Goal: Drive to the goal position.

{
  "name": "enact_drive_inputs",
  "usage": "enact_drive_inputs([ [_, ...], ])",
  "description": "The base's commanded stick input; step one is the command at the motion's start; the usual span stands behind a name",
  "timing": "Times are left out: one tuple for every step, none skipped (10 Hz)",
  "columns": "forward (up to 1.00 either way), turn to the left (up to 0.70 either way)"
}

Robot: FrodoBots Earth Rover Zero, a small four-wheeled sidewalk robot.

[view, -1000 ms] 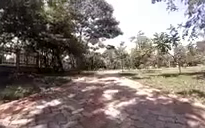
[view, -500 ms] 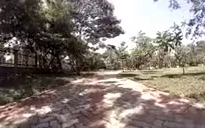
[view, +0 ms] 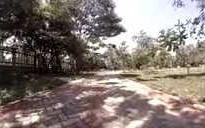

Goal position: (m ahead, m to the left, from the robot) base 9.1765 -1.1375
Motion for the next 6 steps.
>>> enact_drive_inputs([
  [0.7, 0.0],
  [0.7, 0.0],
  [0.7, 0.0],
  [0.7, 0.0],
  [0.7, 0.0],
  [0.7, 0.0],
])
